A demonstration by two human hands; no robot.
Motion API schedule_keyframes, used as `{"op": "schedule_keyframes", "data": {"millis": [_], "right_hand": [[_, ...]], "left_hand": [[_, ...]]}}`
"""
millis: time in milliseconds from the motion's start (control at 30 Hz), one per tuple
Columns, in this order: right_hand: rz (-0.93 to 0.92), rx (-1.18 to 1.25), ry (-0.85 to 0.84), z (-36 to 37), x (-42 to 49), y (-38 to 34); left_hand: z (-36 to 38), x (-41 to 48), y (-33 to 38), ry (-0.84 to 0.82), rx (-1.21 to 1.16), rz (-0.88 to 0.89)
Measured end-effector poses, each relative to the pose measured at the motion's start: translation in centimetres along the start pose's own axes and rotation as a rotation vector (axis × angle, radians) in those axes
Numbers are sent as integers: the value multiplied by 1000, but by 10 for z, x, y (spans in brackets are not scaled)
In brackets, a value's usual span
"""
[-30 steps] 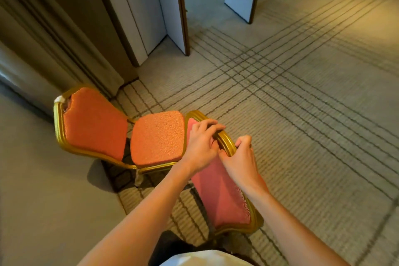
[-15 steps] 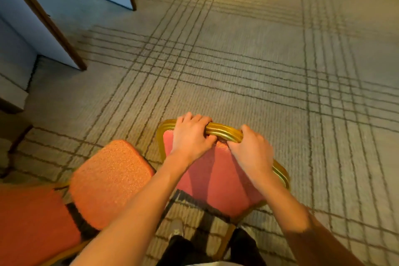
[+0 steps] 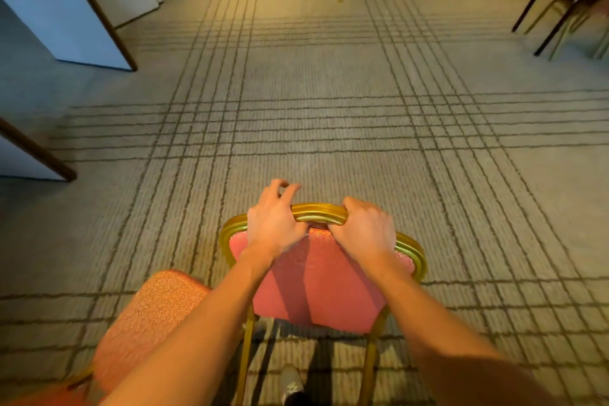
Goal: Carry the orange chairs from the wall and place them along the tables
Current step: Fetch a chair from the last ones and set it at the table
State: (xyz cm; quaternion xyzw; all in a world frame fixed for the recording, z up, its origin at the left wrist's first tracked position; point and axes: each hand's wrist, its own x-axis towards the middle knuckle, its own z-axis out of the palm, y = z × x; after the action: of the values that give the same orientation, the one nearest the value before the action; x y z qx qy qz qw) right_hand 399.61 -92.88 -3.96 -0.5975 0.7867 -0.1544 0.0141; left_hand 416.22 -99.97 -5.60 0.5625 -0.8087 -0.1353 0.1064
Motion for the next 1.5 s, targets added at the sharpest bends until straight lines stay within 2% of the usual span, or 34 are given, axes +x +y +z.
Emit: {"op": "schedule_keyframes", "data": {"millis": [100, 200, 267, 333, 433, 500, 633, 700, 800, 1033, 1500], "right_hand": [[-9, -83, -74, 1, 4, 0], [26, -117, -118, 3, 11, -6], [72, -106, -138, 2, 8, -13], [94, -100, -151, 1, 11, -16], [112, -75, -139, 2, 24, -7], [134, -30, -124, 3, 36, -2], [125, 64, -132, 4, 57, 4], [90, 34, -196, 4, 65, 10], [157, -23, -222, 3, 71, 4], [243, -128, -221, 5, 87, -13], [164, -185, -133, -36, 179, -20]], "left_hand": [[0, -1, 3, 62, 224, 51], [-7, 6, -4, -7, 385, 98], [-8, 10, -9, -57, 352, 155], [-10, 16, -8, -91, 239, 138], [-9, 22, -2, -76, 64, 69], [-8, 34, -1, -49, -14, 83], [-12, 64, 0, -133, 24, 63], [-17, 75, 5, -180, 77, 73], [-20, 81, 6, -234, 122, 109], [-18, 96, -9, -213, 136, 147], [-66, 188, 4, -102, 35, 178]]}}
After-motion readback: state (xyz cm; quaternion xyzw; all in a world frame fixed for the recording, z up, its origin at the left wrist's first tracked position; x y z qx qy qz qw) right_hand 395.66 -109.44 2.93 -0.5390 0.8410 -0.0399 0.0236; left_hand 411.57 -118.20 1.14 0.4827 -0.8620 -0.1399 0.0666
